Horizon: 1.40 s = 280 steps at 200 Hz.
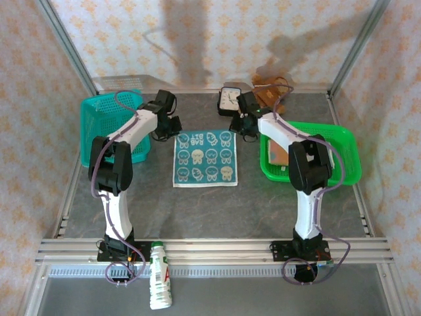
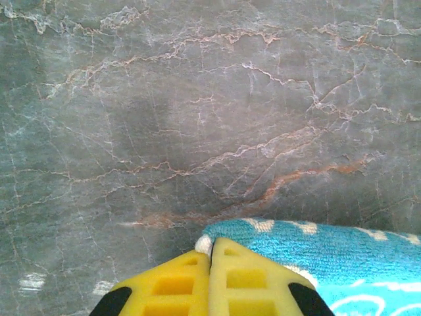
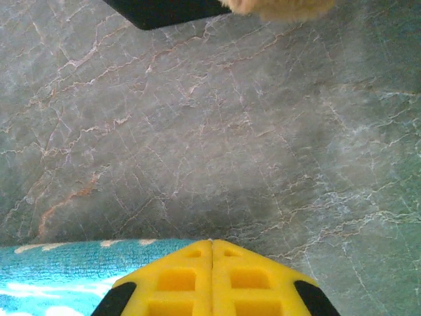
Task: Fold and stack the towels
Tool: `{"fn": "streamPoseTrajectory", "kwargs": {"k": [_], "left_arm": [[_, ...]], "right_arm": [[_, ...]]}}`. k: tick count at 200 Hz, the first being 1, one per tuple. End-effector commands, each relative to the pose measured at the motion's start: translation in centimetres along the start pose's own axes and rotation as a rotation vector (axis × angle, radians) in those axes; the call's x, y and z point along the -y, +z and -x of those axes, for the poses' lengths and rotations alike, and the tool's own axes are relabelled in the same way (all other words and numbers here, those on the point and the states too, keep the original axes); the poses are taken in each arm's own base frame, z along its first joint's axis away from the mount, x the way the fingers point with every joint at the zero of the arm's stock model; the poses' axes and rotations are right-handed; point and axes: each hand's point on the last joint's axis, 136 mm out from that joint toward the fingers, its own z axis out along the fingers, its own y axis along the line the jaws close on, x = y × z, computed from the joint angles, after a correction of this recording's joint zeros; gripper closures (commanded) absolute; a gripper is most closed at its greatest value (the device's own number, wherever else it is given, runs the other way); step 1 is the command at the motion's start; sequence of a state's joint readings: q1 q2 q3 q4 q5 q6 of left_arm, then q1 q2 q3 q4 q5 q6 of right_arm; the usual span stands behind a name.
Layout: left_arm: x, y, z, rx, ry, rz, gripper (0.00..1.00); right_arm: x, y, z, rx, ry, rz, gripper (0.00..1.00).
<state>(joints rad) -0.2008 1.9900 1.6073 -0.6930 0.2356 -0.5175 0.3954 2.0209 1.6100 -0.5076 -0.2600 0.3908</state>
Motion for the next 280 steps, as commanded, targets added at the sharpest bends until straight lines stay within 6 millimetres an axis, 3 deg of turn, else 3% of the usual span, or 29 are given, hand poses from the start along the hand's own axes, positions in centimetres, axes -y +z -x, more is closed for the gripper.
{"fn": "streamPoseTrajectory", "kwargs": {"k": [1, 65, 102, 140, 146, 157, 171, 180, 213, 280], "left_arm": [[0.0, -2.5, 0.4, 0.038, 0.034, -0.014, 1.00], [-0.4, -4.6, -2.4, 0.098, 0.043, -0.111, 1.00], [-1.1, -5.0, -6.1, 0.110, 0.076, -0.114, 1.00], [-2.8, -4.6, -11.2, 0.102, 0.093, -0.108, 1.00], [-3.0, -4.5, -12.0, 0.093, 0.076, -0.109, 0.88], [-3.3, -4.4, -13.3, 0.080, 0.071, -0.116, 0.64], [-3.5, -4.6, -14.3, 0.072, 0.065, -0.115, 0.54], [-3.7, -4.7, -14.6, 0.069, 0.057, -0.110, 0.47], [-4.2, -4.9, -14.9, 0.062, 0.035, -0.090, 0.49], [-4.5, -2.1, -14.4, 0.004, 0.019, -0.006, 0.64]], "right_arm": [[-1.6, -2.6, 1.1, 0.050, -0.039, 0.068, 1.00], [-1.2, -4.7, -2.5, 0.047, -0.060, 0.138, 1.00], [-0.6, -6.0, -6.2, 0.042, -0.121, 0.124, 1.00], [0.9, -6.1, -11.4, 0.010, -0.158, 0.102, 1.00], [1.1, -6.2, -12.0, 0.006, -0.161, 0.098, 0.96], [1.5, -6.4, -12.9, -0.001, -0.158, 0.092, 0.72], [1.4, -6.7, -13.4, -0.011, -0.152, 0.097, 0.60], [1.4, -6.9, -13.4, -0.012, -0.143, 0.094, 0.58], [1.6, -6.2, -13.3, -0.045, -0.119, 0.051, 0.60], [2.3, -3.4, -13.6, -0.119, -0.035, -0.026, 0.67]]}}
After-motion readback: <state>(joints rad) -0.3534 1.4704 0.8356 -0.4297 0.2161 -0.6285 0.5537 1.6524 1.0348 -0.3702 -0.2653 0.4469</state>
